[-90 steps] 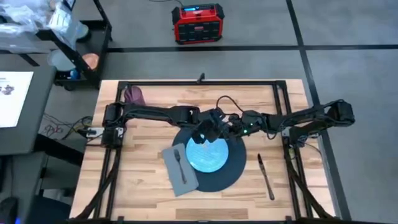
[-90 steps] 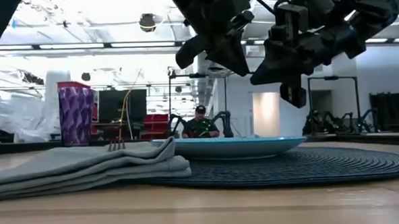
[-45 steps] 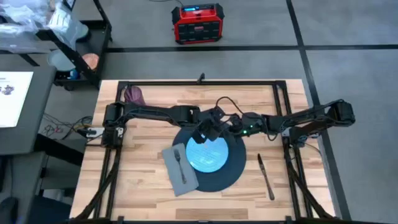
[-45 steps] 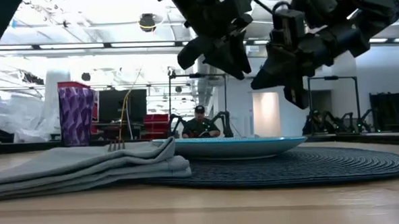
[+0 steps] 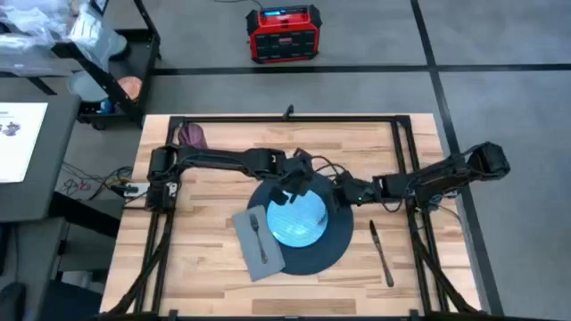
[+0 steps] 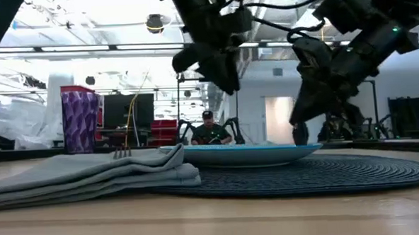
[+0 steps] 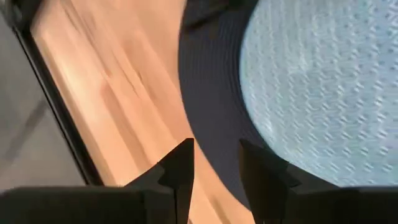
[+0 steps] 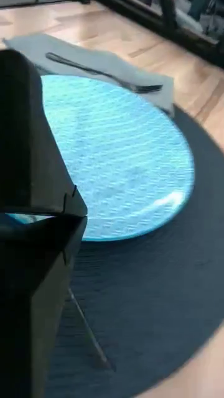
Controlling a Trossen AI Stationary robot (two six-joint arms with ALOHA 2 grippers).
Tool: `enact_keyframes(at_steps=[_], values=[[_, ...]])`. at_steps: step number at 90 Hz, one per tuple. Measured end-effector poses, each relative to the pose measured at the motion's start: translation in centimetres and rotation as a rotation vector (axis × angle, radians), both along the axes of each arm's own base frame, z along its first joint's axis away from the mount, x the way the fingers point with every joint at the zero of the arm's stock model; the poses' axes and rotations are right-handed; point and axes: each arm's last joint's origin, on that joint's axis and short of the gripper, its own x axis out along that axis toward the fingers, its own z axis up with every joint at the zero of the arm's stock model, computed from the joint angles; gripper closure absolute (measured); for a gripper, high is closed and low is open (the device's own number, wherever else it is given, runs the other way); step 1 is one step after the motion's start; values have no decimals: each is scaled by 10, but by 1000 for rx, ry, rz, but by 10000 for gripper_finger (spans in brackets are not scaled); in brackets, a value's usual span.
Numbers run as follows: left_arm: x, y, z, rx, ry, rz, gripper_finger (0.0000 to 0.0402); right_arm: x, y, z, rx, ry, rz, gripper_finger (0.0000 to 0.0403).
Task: Set table place
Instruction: Put the black spoon on the dark blue table mat
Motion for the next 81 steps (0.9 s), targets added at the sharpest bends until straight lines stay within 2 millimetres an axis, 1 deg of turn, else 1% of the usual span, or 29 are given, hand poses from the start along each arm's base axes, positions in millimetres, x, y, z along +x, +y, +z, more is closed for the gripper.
enact_keyframes(at_steps=[13,25,32,37,46,53,63,69,81], values=[[-13,11,11,-128,-32,207,295,-8,11,-6,-29,67,-47,403],[-18,27,13,-267,-62,380,295,-11,21,-6,-64,70,-58,403],[-20,31,12,-338,-59,451,295,-12,26,-6,-81,65,-49,403],[-20,33,7,-360,-69,486,295,-13,28,-6,-95,61,-47,403],[-24,32,-8,-383,-79,531,300,-14,31,-6,-118,57,-50,403],[-29,31,-19,-416,-148,557,309,-15,32,-6,-125,59,-50,403],[-47,28,-36,-469,-266,601,323,-16,32,-7,-129,68,-50,403],[-63,24,-45,-512,-340,614,331,-16,32,-7,-131,74,-50,403],[-100,13,-52,-627,-530,611,343,-16,31,-7,-136,78,-49,403]])
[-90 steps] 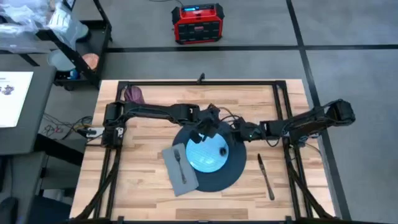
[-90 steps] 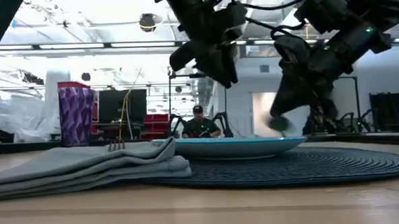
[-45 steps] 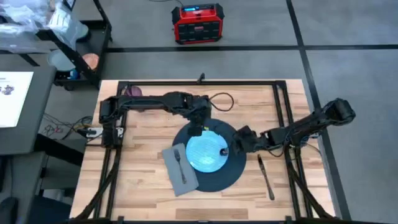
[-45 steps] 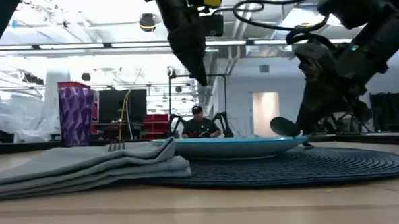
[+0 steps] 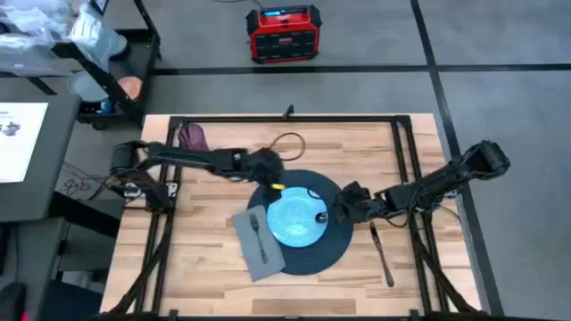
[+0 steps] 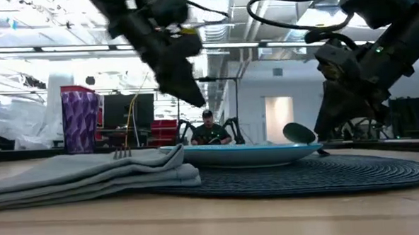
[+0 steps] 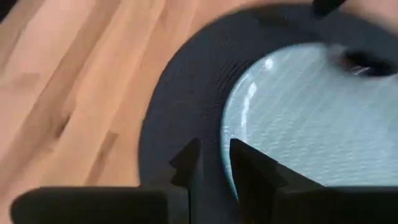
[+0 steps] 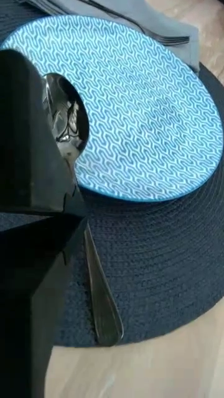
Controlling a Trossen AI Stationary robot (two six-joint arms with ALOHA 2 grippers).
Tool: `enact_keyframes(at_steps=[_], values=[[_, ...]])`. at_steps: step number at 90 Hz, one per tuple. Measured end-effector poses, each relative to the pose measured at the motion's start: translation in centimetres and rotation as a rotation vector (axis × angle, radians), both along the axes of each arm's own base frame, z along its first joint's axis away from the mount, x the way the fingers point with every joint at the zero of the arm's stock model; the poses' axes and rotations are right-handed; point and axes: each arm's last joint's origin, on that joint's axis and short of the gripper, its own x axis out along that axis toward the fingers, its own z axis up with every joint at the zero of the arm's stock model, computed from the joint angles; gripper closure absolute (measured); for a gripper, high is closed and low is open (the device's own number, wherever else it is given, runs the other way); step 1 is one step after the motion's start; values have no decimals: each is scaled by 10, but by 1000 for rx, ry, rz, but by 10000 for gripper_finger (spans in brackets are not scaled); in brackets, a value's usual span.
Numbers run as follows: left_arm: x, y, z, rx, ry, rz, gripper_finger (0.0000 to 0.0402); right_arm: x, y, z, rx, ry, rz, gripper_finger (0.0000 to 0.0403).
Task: Set table place
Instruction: Put the black spoon on the dark blue table mat
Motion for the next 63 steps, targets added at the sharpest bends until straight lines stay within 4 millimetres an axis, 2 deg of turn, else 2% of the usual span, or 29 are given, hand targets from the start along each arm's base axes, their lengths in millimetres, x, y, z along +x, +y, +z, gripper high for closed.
enact_keyframes(at_steps=[17,29,44,63], values=[[-51,-24,-5,-24,-278,-30,345,-3,0,7,-34,-16,25,403],[-77,-36,-15,-19,-397,-60,345,-12,1,14,-46,1,37,403],[-92,-45,-25,-20,-452,-76,345,-21,5,21,-101,39,140,403],[-96,-52,-31,-10,-466,-99,345,-18,8,28,-215,12,307,403]])
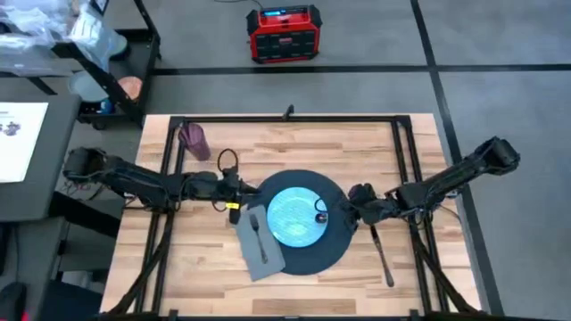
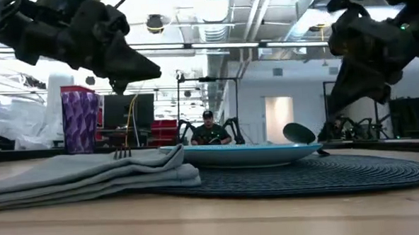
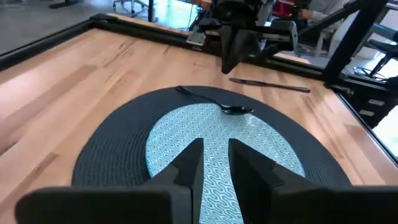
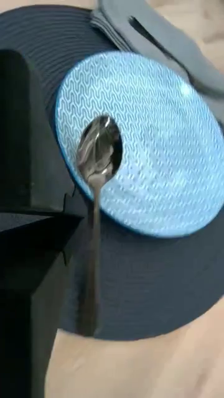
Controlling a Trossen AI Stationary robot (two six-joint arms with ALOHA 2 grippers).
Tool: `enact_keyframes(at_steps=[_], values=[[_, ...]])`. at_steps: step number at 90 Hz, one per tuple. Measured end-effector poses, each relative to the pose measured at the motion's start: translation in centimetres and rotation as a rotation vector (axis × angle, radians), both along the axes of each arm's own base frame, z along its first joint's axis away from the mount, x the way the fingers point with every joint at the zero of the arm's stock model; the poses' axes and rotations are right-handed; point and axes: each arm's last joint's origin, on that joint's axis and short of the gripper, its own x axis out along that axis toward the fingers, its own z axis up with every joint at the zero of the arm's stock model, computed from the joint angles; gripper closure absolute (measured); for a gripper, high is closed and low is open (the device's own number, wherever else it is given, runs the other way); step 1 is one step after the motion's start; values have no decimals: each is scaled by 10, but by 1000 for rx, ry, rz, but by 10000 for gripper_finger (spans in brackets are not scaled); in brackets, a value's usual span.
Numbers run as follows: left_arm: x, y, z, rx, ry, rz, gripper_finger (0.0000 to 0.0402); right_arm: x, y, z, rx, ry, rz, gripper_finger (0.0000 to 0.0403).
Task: Set table place
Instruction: Put the black spoon on the dark blue table mat
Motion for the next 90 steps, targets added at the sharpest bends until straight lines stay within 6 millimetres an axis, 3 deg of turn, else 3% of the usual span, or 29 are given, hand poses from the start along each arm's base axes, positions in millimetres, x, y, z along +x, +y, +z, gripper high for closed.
enact_keyframes(at_steps=[23,37,66,90], values=[[-6,-5,-7,1,-24,-25,345,20,-4,-1,-186,62,328,402],[-7,-6,-9,-10,-20,-24,345,34,-13,-4,-215,166,342,388],[-7,-6,-9,-15,-14,-23,345,53,-18,3,-252,351,452,318],[-8,-5,-11,-17,9,-23,345,55,-18,-6,-386,469,636,311]])
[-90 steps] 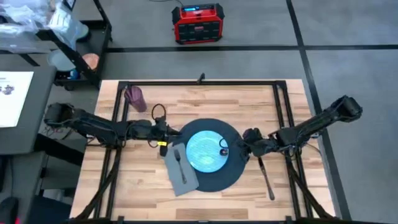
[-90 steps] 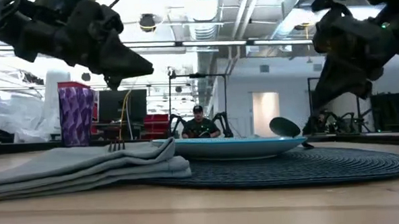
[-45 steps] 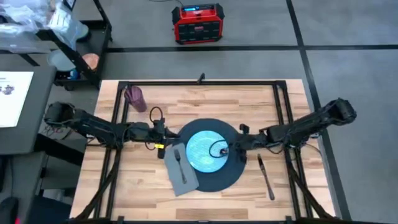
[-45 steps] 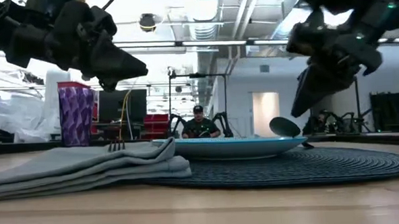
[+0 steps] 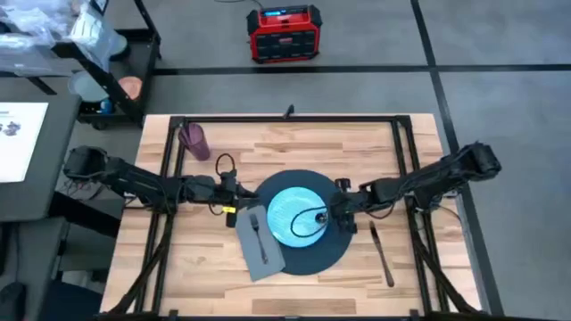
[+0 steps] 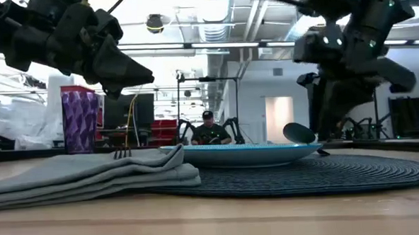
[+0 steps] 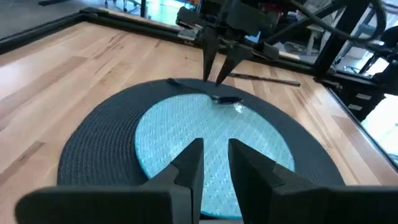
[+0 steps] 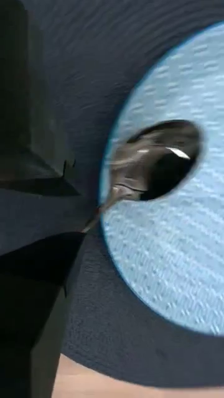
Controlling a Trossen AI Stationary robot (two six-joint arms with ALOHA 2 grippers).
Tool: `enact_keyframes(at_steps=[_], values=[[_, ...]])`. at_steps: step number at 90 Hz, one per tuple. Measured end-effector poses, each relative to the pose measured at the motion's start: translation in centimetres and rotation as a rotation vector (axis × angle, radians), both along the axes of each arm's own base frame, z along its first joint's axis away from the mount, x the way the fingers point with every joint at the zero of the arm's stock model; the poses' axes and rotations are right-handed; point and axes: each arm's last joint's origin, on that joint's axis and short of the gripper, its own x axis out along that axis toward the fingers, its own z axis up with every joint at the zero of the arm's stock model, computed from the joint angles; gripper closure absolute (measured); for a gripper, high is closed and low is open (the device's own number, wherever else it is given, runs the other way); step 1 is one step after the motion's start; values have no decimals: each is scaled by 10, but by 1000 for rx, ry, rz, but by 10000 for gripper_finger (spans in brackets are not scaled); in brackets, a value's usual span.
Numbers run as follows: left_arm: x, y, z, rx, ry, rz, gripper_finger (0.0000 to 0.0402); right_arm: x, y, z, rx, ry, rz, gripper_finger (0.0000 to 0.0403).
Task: Set table place
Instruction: Put the black spoon on the dark blue table mat
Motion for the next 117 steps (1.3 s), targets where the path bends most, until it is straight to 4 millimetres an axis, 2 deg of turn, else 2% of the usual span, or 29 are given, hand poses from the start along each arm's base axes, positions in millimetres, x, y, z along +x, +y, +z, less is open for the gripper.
enact_keyframes(at_steps=[19,51,79,103,117], values=[[0,0,0,0,2,0,345,3,-2,-1,-47,2,76,311],[0,0,0,0,2,1,345,5,-17,-1,-122,22,155,312],[-1,1,-2,7,23,19,345,5,-21,-2,-82,26,178,312],[-1,1,-2,9,24,23,345,12,-24,-25,-63,112,185,312],[-1,1,-2,9,24,23,345,19,-24,-29,-88,70,164,316]])
